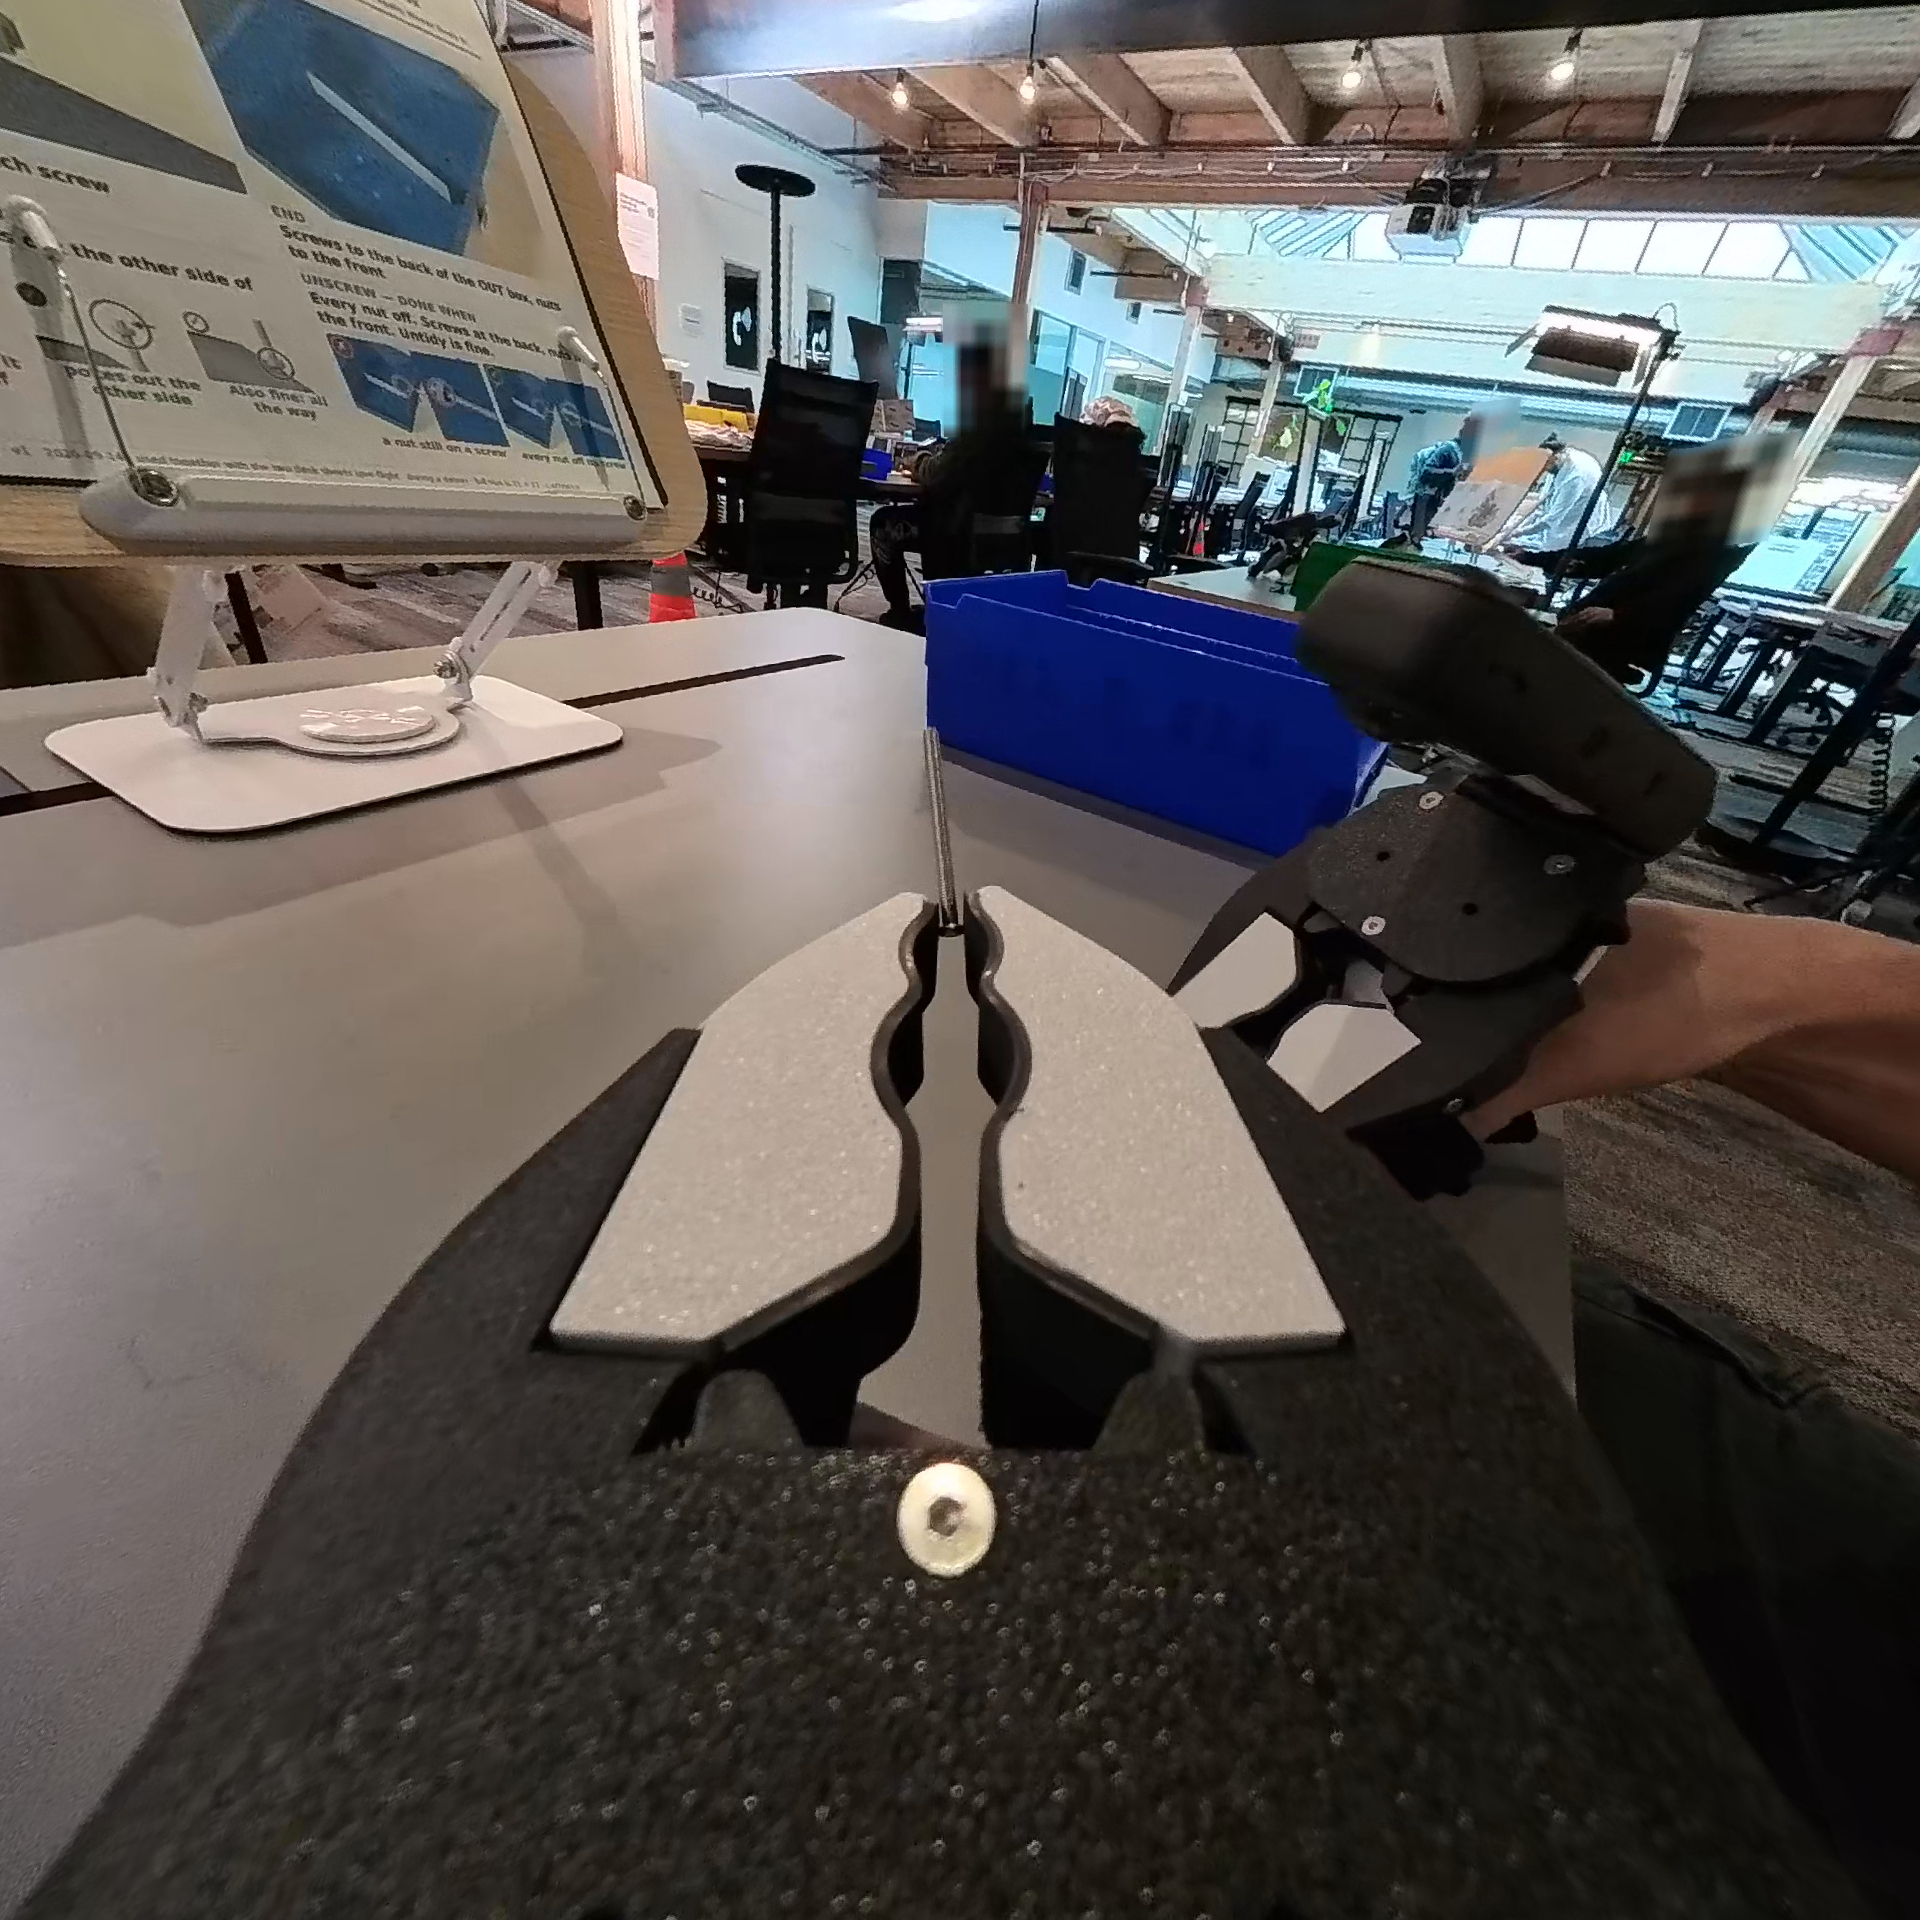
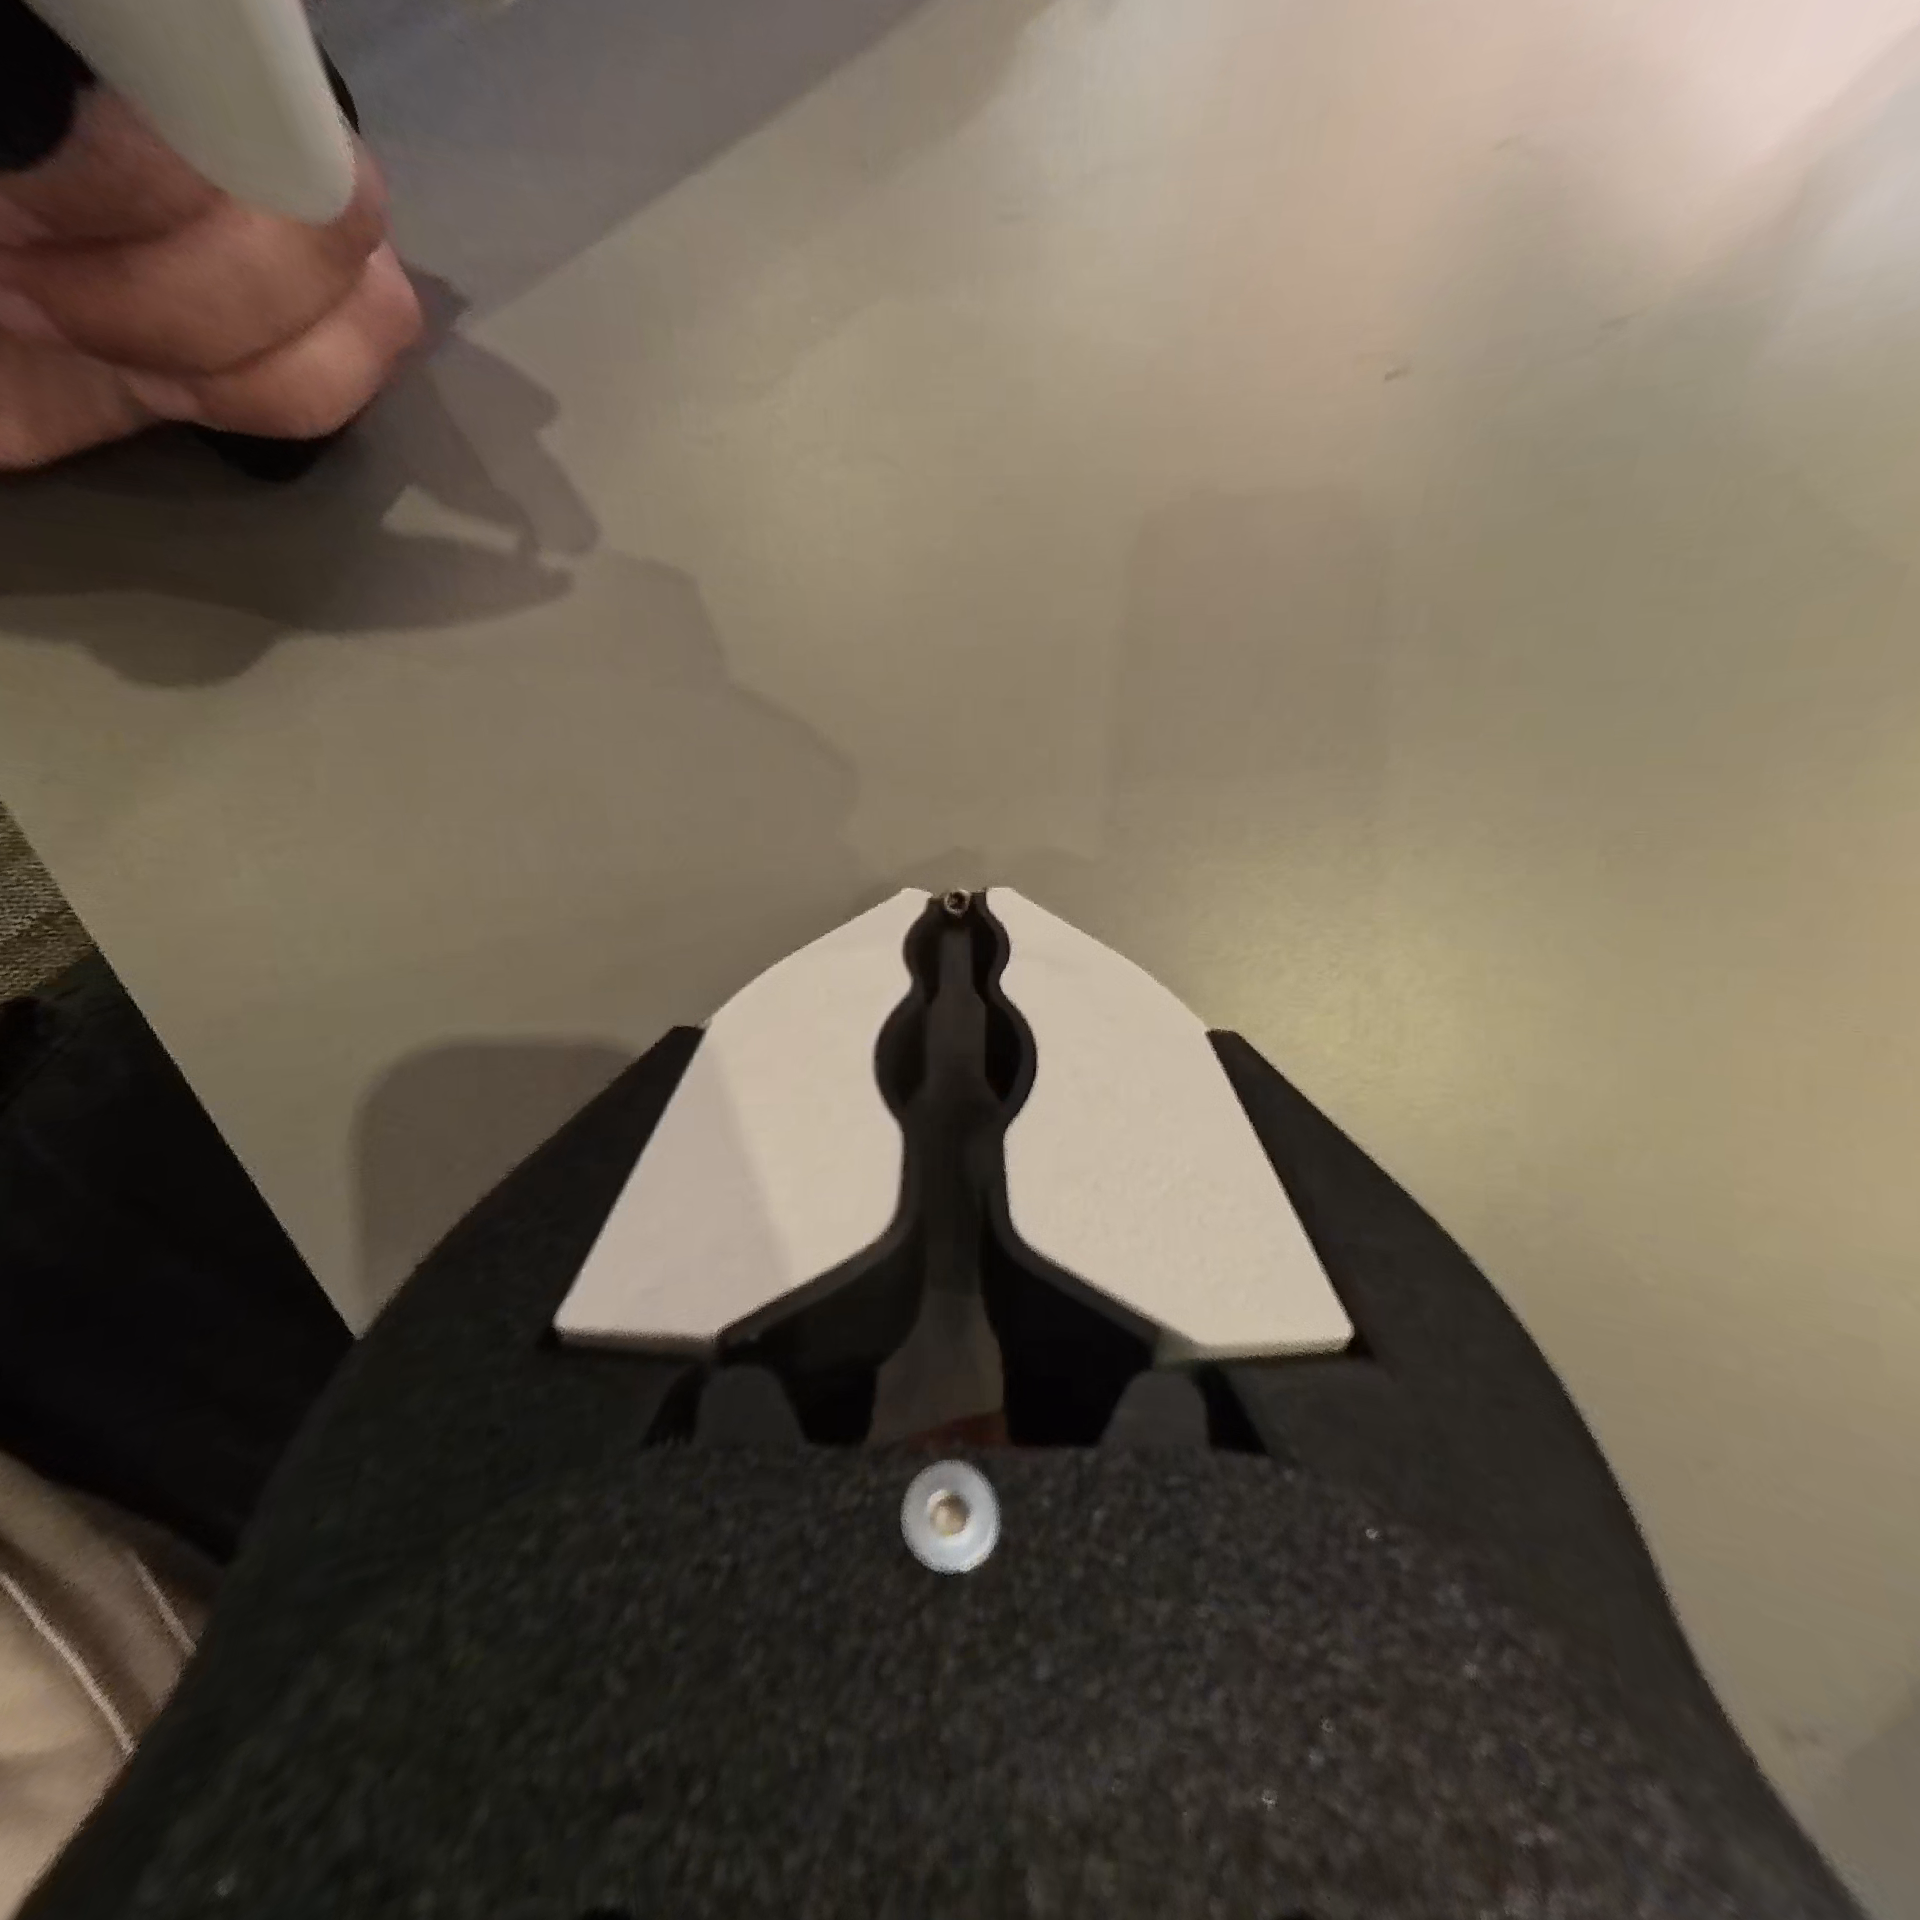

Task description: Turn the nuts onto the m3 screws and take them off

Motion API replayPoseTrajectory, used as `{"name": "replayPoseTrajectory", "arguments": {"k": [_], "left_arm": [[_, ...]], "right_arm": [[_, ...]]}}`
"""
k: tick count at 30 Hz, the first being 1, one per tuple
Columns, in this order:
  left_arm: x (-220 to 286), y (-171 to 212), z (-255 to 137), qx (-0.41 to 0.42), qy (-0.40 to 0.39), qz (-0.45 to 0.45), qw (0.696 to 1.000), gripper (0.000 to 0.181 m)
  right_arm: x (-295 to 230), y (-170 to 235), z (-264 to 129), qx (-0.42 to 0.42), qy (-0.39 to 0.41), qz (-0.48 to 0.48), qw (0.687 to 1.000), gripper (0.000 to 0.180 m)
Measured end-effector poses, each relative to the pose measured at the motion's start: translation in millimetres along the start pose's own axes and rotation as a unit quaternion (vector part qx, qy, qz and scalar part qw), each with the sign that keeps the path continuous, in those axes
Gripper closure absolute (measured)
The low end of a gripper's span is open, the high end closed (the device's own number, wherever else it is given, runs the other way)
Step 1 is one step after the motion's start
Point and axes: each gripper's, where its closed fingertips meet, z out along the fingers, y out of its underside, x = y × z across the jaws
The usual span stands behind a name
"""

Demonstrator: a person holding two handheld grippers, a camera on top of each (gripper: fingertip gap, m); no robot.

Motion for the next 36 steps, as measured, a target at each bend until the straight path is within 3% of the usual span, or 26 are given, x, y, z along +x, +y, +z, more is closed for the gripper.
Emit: {"name": "replayPoseTrajectory", "arguments": {"k": [15,20,36], "left_arm": [[-0.1,0.2,0.1,-0.001,0.001,-0.001,1.0,0.176],[0.2,0.6,0.4,-0.002,0.003,-0.001,1.0,0.176],[1.9,1.5,1.0,-0.005,0.007,0.002,1.0,0.176]], "right_arm": [[0.5,-3.1,-1.7,0.012,-0.004,-0.004,1.0,0.18],[-1.4,-3.1,-3.5,0.017,-0.014,-0.009,1.0,0.167],[-5.2,-3.3,3.2,-0.001,-0.025,-0.029,0.999,0.176]]}}
